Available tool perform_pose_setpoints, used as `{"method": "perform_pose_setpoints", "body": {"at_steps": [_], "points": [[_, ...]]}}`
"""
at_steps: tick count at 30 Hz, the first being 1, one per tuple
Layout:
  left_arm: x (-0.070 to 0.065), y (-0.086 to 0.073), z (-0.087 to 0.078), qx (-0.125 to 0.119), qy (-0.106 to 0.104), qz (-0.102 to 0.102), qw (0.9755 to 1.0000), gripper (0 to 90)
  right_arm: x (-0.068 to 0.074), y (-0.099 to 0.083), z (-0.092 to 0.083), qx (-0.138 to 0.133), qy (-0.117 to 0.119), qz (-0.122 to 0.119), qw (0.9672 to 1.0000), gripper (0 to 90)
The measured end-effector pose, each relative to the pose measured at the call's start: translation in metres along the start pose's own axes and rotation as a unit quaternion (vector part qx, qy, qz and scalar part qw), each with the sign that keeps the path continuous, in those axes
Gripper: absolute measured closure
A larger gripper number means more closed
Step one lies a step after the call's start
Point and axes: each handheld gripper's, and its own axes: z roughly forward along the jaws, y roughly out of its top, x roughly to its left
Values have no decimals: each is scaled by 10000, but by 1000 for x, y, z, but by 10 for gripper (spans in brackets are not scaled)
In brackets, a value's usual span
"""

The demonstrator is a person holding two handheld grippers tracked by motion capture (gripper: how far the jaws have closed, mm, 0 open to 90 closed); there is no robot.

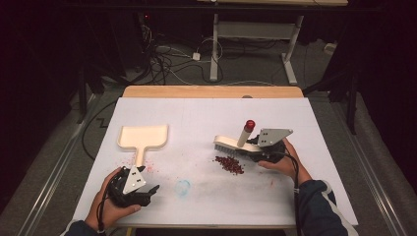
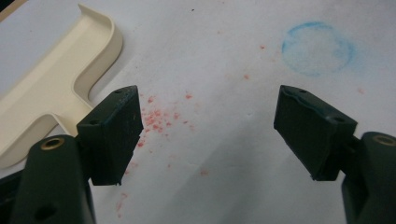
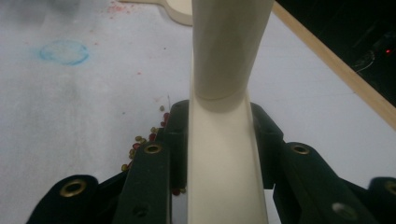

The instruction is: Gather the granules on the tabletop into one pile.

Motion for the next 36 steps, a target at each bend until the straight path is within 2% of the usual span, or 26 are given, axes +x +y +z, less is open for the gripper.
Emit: {"method": "perform_pose_setpoints", "body": {"at_steps": [6,8,10,12,17,21,23,26,31,33,36], "points": [[0,1,-1,-15,30,48,10000,228,-2,4,-17,-151,-363,188,9990,672],[-1,1,-2,-25,47,68,10000,228,0,7,-23,-97,-424,224,9988,671],[-1,1,-2,-38,70,83,9999,227,2,11,-29,26,-648,275,9975,672],[0,2,-3,-40,81,92,9999,228,4,15,-37,90,-718,313,9969,672],[-1,2,-5,-64,94,114,9999,228,9,24,-61,209,-1014,663,9924,671],[-1,1,-6,-87,102,121,9998,227,14,29,-81,230,-1108,982,9887,671],[-1,1,-7,-104,104,120,9998,227,18,29,-91,302,-1195,1060,9867,671],[-1,1,-7,-109,109,135,9998,227,23,26,-102,457,-1226,1179,9844,671],[-1,1,-7,-108,115,130,9998,227,33,15,-121,609,-1141,1309,9829,671],[-1,2,-6,-93,111,142,9998,227,36,9,-128,650,-1038,1290,9841,671],[-2,2,-5,-66,92,164,9998,227,41,2,-139,753,-946,1311,9840,671]]}}
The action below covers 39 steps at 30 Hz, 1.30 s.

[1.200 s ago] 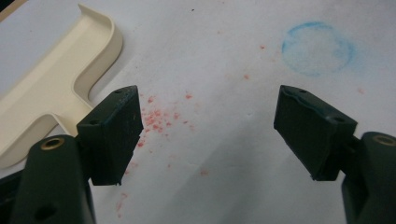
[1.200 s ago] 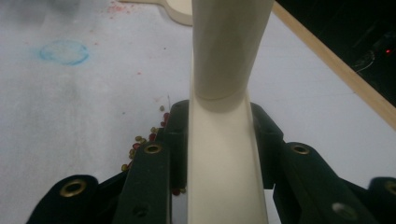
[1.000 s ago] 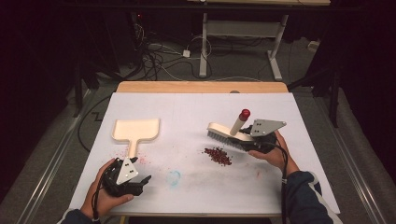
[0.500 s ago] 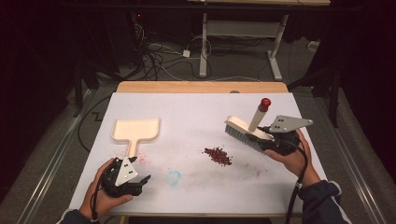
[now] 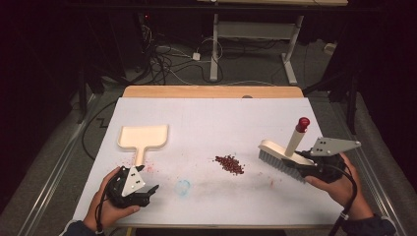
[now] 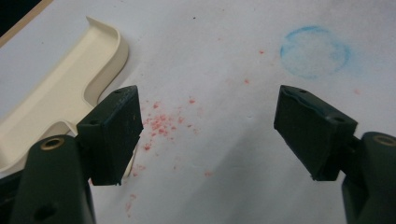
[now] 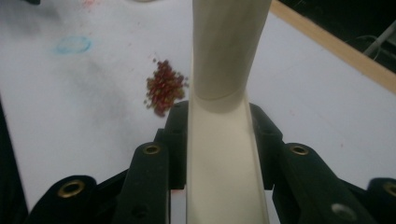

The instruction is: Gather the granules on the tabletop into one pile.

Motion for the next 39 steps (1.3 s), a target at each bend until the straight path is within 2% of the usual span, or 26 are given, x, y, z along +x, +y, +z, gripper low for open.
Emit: {"method": "perform_pose_setpoints", "body": {"at_steps": [3,6,10,11,15,20,24,27,32,33,35,36,39], "points": [[0,0,1,26,-4,4,10000,227,1,-9,-7,167,112,149,9997,671],[-1,0,1,30,-23,3,10000,227,5,-17,-12,338,175,160,9991,671],[-1,0,2,38,-46,-5,10000,227,8,-28,-13,456,482,190,9976,671],[-1,0,2,41,-46,0,10000,227,8,-30,-13,511,578,123,9969,671],[-1,0,2,55,-62,-2,10000,227,5,-36,-6,774,901,105,9929,669],[-1,1,4,72,-96,-2,9999,227,-8,-37,8,928,1056,147,9900,667],[-1,1,6,98,-120,-16,9999,227,-25,-33,16,964,950,97,9908,615],[-2,2,6,118,-129,-12,9998,227,-39,-26,21,838,876,-6,9926,591],[-3,2,7,139,-154,11,9998,228,-63,-17,40,1145,683,36,9911,575],[-3,2,7,148,-158,11,9998,228,-68,-17,45,1171,645,55,9910,614],[-3,1,7,139,-186,-12,9997,229,-78,-17,53,1049,819,43,9911,627],[-3,1,7,143,-191,-9,9997,228,-81,-17,57,1056,864,239,9904,612],[-3,1,7,142,-178,8,9997,228,-88,-16,73,1376,492,254,9889,604]]}}
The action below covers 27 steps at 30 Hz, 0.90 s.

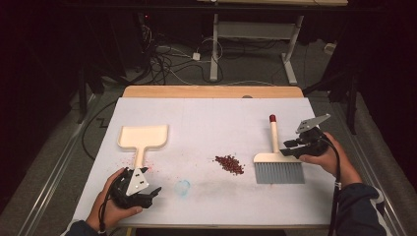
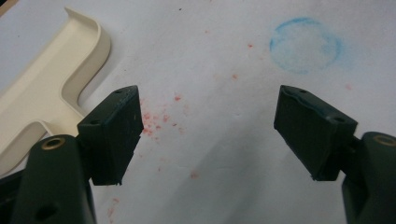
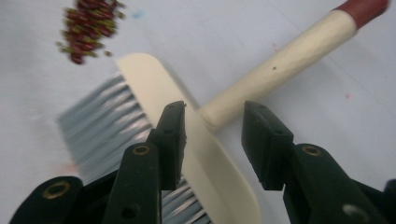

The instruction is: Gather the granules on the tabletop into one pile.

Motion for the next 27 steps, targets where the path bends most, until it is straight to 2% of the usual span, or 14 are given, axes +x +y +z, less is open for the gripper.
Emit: {"method": "perform_pose_setpoints", "body": {"at_steps": [2,5,8,10,12,13,15,16,17,18,21,24,25,27], "points": [[0,-1,-1,-20,14,-16,10000,228,2,3,5,-11,-260,65,9996,579],[1,-1,-1,-33,30,-50,10000,228,8,5,8,-339,-471,198,9981,560],[1,-1,-1,-42,31,-30,10000,228,11,4,11,-604,-691,366,9951,533],[1,-1,-1,-49,38,-21,10000,228,11,4,10,-809,-865,487,9918,532],[1,-1,-2,-57,46,-27,10000,228,12,5,8,-1035,-897,555,9890,523],[1,-1,-2,-56,47,-31,10000,228,14,6,6,-1133,-1004,657,9863,513],[1,-1,-1,-48,46,-27,10000,228,15,7,4,-1248,-1103,662,9838,502],[1,-1,-1,-44,48,-16,10000,228,16,8,1,-1294,-1210,725,9815,482],[1,-1,-1,-43,44,-14,10000,228,17,10,-2,-1412,-1304,888,9773,462],[1,-1,-1,-30,48,-4,10000,228,18,11,-3,-1500,-1308,927,9756,447],[1,-1,-2,-39,55,-6,10000,228,26,17,-9,-1706,-1566,907,9686,405],[1,-1,-3,-50,71,1,10000,228,34,22,-14,-1955,-1661,880,9625,373],[1,-1,-3,-50,70,7,10000,228,37,23,-16,-2033,-1774,893,9588,357],[0,-1,-3,-54,76,5,10000,228,41,26,-18,-2097,-1869,892,9556,323]]}}
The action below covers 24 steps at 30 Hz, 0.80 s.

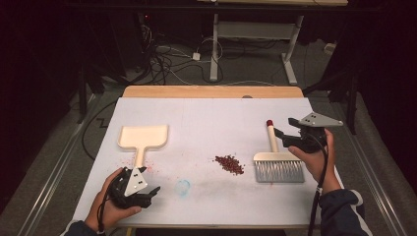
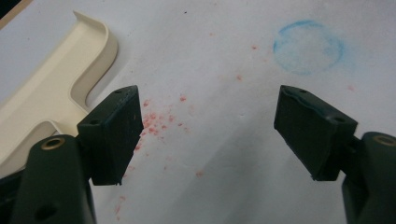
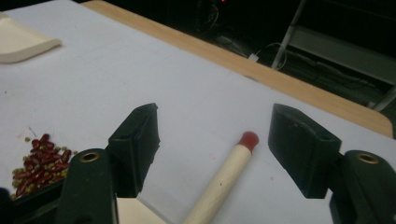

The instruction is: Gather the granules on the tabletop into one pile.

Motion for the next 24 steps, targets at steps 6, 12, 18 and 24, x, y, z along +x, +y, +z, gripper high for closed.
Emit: {"method": "perform_pose_setpoints", "body": {"at_steps": [6,12,18,24], "points": [[0,0,-1,-3,10,8,10000,228,11,6,-6,-355,-422,103,9984,252],[0,0,-2,-65,20,-11,10000,227,18,8,-9,-538,-545,139,9970,216],[0,0,-3,-78,64,20,9999,227,28,11,-17,-631,-589,-16,9963,218],[1,0,-4,-113,68,-16,9999,225,39,12,-25,-646,-527,-235,9962,205]]}}
